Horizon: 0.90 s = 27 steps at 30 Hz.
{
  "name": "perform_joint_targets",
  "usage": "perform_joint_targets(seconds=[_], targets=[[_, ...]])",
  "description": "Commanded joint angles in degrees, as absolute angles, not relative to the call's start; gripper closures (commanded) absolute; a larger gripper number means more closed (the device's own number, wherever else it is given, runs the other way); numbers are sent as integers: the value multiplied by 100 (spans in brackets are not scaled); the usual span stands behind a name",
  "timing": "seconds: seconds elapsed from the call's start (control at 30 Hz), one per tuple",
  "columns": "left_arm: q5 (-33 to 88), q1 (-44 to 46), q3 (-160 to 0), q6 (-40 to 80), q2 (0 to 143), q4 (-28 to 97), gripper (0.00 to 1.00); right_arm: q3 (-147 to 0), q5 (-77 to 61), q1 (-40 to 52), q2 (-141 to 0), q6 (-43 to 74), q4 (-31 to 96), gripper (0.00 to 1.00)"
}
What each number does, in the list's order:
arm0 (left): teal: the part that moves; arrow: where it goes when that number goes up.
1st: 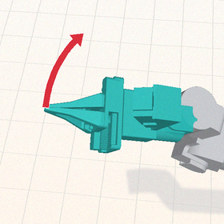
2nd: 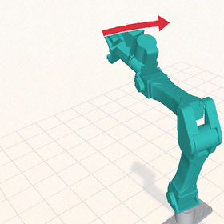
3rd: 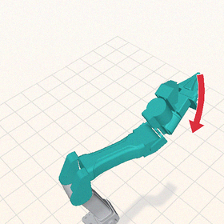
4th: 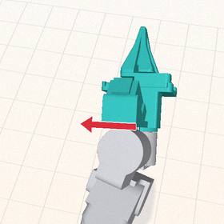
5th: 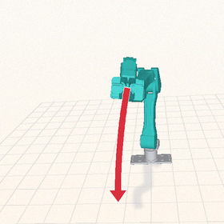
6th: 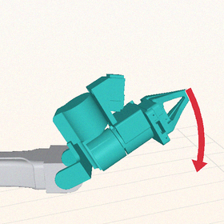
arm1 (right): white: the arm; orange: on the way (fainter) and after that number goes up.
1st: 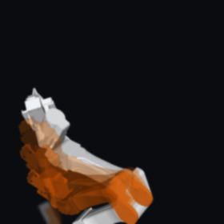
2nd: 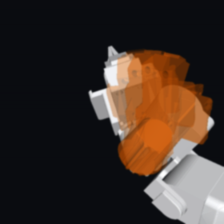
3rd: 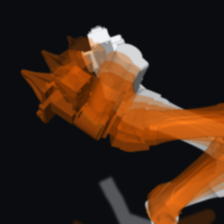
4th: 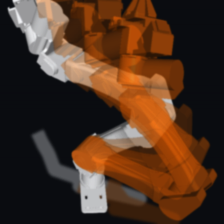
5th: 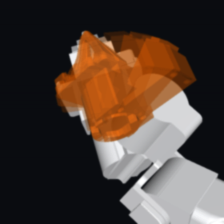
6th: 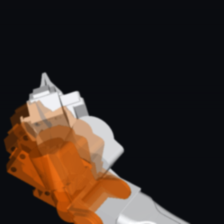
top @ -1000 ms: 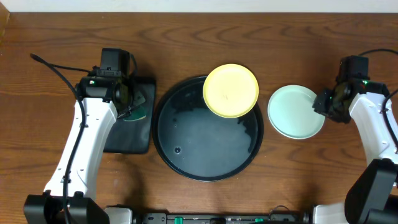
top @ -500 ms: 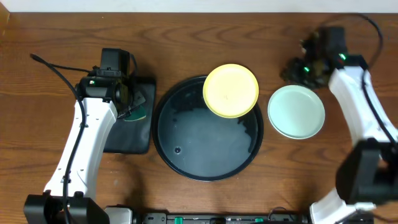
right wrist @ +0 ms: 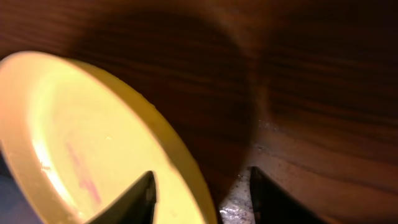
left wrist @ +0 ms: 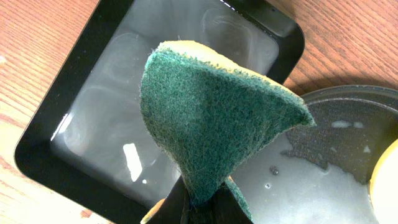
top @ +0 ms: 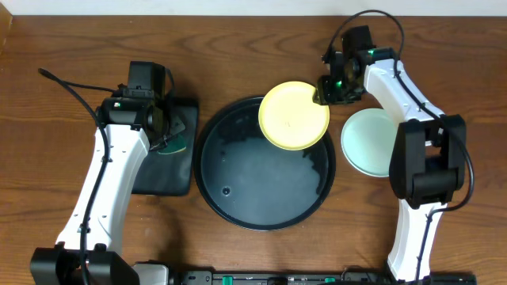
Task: Clean dirty plates on tray and stack at the side
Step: 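Move right gripper to the yellow plate rim and pinch it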
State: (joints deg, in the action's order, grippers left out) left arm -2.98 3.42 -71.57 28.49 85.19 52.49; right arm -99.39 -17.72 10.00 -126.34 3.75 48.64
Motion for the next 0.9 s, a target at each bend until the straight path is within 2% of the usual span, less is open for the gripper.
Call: perform_joint_targets(seconds=[0.0,0.07,0.13,0.4,0.67,0.87], targets=[[-368,314,-7242,2814,8573,5242,93,-10071,-1850,1033,-12720,290,4875,72],[-368,314,-7244,2814,8573,5242,92,-10071,-1850,1033,-12720,290,4897,88],[-368,314,-7244,2814,8573,5242,93,-10073,-1850,1035,-12717,290,4901,99],[-368,314,-7244,2812,8573,5242,92,-10149,-2067,1155,-12615,351,5225,99],[-368,314,-7244,2814,8573,5245,93,-10169,-2156,1437,-11714,644,5699,99],[-368,318,-7244,2814,8573,5242,93,-10125,-1562,1922,-11622,1234,6226,99]])
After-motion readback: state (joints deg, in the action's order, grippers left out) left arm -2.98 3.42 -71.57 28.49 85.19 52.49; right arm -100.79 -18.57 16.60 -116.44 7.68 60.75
